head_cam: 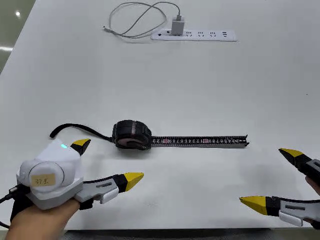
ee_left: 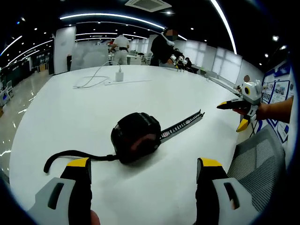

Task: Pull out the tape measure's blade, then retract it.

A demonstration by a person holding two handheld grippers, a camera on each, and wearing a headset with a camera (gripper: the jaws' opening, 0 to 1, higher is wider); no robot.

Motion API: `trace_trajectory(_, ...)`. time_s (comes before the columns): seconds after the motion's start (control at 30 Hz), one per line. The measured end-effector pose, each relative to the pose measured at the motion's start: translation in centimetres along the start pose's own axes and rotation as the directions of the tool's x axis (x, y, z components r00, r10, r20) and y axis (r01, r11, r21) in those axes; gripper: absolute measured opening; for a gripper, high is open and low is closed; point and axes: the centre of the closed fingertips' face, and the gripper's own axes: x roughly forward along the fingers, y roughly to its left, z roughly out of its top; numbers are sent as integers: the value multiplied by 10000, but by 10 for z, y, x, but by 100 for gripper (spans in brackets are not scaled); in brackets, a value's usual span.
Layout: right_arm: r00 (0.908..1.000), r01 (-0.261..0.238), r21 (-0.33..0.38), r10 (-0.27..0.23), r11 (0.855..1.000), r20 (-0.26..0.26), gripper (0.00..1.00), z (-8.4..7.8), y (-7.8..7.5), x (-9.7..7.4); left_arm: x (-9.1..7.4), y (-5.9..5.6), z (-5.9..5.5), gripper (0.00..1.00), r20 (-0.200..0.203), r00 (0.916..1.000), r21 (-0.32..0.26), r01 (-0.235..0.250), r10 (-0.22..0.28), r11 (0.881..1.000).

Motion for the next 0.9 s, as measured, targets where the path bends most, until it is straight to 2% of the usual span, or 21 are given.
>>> trace_trajectory(0.13, 10000, 5, 56, -5, 10000, 12, 96, 0, 0, -1, 7, -1, 4, 89, -25, 10000, -108, 47, -48, 9999)
trace_trajectory(0.43, 10000, -29, 102, 29, 9999, -18, 95, -3, 0, 0, 21, -6, 12, 86, -160, 9998, 38, 144, -143, 9999)
trace_trajectory(0.63, 10000, -52, 123, 52, 9999, -43, 95, -4, 1, 0, 30, -8, 14, 85, -213, 9995, -3, 212, -212, 9998)
trace_trajectory(0.77, 10000, -96, 206, 96, 9997, 5, 95, -3, 2, 0, 32, -11, 18, 85, -119, 9996, -91, 263, -264, 9996)
trace_trajectory(0.9, 10000, -91, 183, 91, 9998, -11, 95, -3, 3, 0, 33, -14, 17, 85, -158, 9994, -26, 322, -323, 9995)
